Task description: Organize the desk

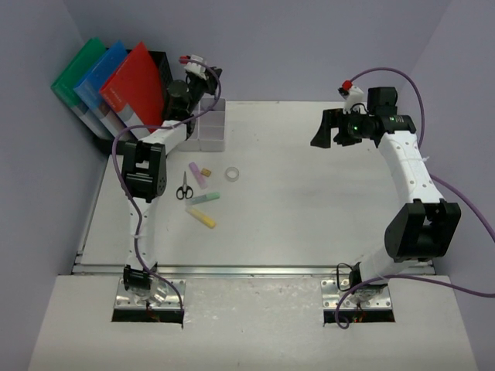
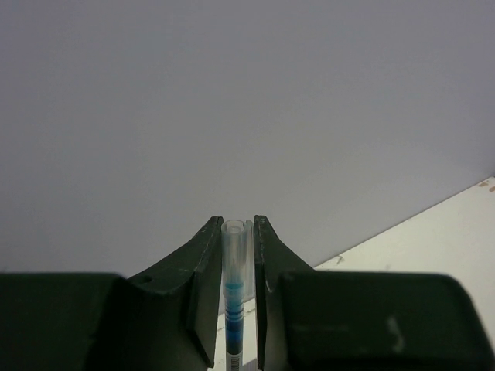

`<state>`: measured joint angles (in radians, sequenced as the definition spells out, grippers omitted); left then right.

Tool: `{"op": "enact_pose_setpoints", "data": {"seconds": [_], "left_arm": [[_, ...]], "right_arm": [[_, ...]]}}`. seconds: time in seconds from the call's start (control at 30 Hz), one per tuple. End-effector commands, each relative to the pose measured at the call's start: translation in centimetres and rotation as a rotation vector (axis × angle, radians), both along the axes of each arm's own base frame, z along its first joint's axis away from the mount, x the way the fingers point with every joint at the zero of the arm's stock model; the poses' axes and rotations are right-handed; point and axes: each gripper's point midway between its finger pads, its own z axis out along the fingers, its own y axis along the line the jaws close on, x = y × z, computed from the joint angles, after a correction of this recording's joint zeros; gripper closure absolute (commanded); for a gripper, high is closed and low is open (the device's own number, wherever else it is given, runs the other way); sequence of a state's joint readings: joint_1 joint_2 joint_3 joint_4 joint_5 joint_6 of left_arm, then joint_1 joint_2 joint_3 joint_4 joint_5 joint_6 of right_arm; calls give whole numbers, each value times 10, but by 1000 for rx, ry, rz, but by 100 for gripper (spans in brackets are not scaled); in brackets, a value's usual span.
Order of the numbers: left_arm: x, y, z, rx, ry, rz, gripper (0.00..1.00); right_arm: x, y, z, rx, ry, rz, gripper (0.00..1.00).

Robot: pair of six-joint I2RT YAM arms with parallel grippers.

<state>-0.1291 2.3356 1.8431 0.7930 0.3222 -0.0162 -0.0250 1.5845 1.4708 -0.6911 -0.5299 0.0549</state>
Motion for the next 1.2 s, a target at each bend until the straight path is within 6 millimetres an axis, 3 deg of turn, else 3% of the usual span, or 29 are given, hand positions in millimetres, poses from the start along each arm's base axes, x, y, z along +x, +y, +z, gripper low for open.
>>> {"op": "enact_pose_setpoints", "data": {"seconds": [0.0,0.13,0.17,0.2,0.27,0.4,0.5,0.57,0.63,0.7,0.8,0.87,1.03,1.17], "left_arm": [[-4,3,0,11,-47,-10,99],[-6,7,-12,9,-22,8,75],[-8,8,-14,9,-17,11,63],[-11,8,-12,9,-16,12,43],[-20,8,6,12,-30,-2,23],[-48,6,62,37,-39,-34,23],[-79,-4,60,123,128,-124,31],[-106,-14,69,226,147,-224,36],[-152,-22,25,378,378,-373,43],[-181,-25,-3,484,488,-443,49],[-223,-23,-47,562,708,-500,52],[-262,-20,-92,626,913,-501,53],[-325,-35,-148,841,1118,-493,50],[-349,-29,-185,936,1266,-451,50]], "right_arm": [[1,-5,11,-24,-51,4,1],[1,-6,6,-25,-39,6,1],[1,-5,6,-22,-39,6,1],[2,-5,7,-17,-37,7,1],[4,-2,7,-4,-36,11,1],[6,2,6,20,-29,27,1],[5,5,6,36,-26,41,1],[4,7,5,41,-24,50,1],[-1,10,3,53,-17,75,1],[-5,12,0,59,-1,90,1],[-9,13,-3,63,15,100,1],[-12,13,-6,65,31,100,1],[-13,12,-11,52,28,116,1],[-15,14,-9,61,25,116,1]]}}
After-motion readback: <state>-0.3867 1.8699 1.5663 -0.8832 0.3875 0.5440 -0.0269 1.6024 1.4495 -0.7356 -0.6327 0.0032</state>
